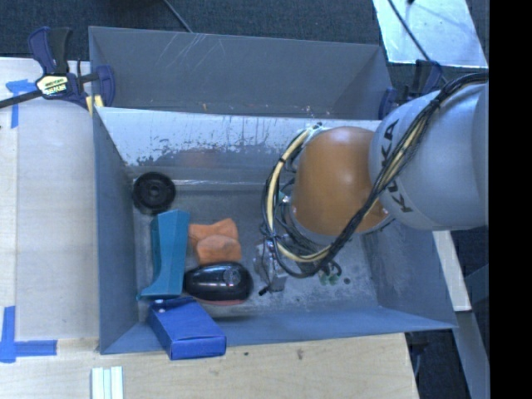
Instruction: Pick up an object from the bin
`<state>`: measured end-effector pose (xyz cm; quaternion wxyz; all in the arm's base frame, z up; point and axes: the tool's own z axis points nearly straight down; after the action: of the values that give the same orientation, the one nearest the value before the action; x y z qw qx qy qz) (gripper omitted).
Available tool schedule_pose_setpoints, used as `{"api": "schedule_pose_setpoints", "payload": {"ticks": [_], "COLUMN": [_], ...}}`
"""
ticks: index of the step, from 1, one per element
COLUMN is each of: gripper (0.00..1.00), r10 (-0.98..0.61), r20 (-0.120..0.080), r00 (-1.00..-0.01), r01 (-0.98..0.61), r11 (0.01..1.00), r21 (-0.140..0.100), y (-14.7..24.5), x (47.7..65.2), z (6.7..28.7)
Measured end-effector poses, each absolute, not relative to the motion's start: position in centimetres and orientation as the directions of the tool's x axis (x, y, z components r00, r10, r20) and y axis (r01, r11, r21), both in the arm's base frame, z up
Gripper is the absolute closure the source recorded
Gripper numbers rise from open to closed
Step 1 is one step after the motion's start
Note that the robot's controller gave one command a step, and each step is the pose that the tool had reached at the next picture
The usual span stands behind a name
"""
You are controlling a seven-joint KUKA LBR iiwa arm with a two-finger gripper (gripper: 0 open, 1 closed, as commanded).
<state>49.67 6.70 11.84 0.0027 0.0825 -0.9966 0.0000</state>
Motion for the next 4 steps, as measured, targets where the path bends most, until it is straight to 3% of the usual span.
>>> {"api": "schedule_pose_setpoints", "payload": {"ticks": [1, 2, 3, 4], "gripper": [0.0, 0.0, 0.0, 0.0], "r10": [-0.139, -0.14, -0.105, -0.165], "r20": [-0.01, -0.003, -0.01, -0.002], "r00": [-0.99, -0.99, -0.994, -0.986], "r01": [-0.139, -0.14, -0.105, -0.165], "r11": [0.99, 0.99, 0.994, 0.986], "r21": [0.0, 0.0, 0.0, 0.002], "y": [7.6, 7.6, 12.5, 14.9], "x": [50.1, 50.0, 50.5, 50.6], "z": [25.1, 24.8, 20.3, 17.1]}}
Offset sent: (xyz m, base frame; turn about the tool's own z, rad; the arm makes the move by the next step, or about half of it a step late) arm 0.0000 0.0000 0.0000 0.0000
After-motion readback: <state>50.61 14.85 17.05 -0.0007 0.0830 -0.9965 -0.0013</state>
